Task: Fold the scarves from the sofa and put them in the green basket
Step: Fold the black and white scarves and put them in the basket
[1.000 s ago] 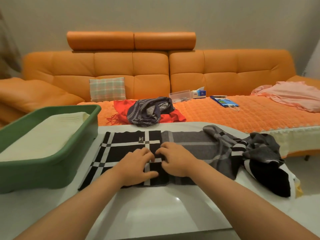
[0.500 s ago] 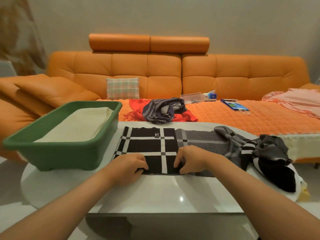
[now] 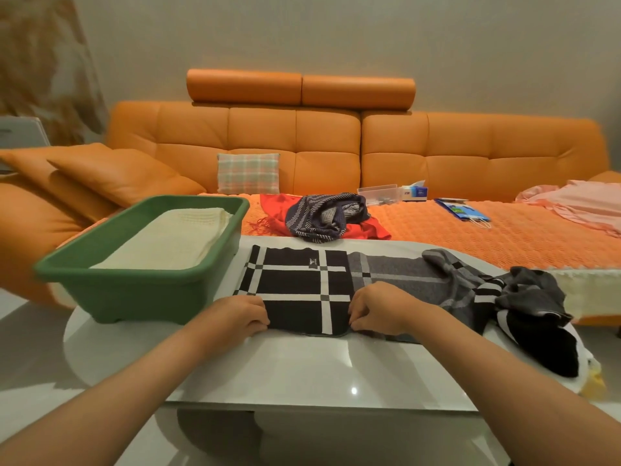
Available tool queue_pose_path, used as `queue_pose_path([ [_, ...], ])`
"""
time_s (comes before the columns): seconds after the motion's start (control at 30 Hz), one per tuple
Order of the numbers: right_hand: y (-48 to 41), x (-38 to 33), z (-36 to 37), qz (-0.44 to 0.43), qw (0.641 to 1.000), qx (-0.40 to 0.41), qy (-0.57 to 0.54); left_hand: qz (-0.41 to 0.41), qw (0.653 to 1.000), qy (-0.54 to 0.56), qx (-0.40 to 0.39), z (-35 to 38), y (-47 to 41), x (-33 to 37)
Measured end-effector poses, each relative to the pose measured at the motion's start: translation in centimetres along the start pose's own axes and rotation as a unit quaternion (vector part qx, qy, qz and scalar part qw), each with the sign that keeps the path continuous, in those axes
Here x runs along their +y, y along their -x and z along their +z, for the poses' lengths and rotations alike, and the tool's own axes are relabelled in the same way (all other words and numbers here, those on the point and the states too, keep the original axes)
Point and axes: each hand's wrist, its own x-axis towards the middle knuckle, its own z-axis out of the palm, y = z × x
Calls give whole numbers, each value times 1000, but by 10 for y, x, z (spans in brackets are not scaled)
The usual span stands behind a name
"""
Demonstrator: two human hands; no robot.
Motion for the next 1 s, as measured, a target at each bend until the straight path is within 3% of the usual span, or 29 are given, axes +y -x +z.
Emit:
queue_pose_path([
  [0.1, 1, 1, -1, 7, 1000, -8, -22, -25, 999, 29, 2, -1, 6, -6],
  [0.27, 5, -8, -9, 10, 999, 33, -13, -26, 998, -18, 46, -4, 14, -4],
  [0.4, 9, -17, -7, 8, 1000, -24, -1, -24, 999, -37, -7, -8, 22, -3],
  [0.5, 7, -26, -1, 26, 998, -51, -10, -92, 996, 23, 3, -7, 22, 1],
  [0.57, 1, -32, 0, 36, 999, 6, 7, -158, 987, 32, 28, -7, 17, 1],
  [0.67, -9, -39, 11, 19, 995, 80, 60, -243, 969, -43, 7, -3, 10, 3],
  [0.8, -16, -43, 42, 88, 995, -33, 35, -321, 937, -128, -46, 11, 0, 16],
  [1.0, -15, -40, 47, 122, 992, -20, 6, -346, 929, -120, -56, 11, -15, 17],
])
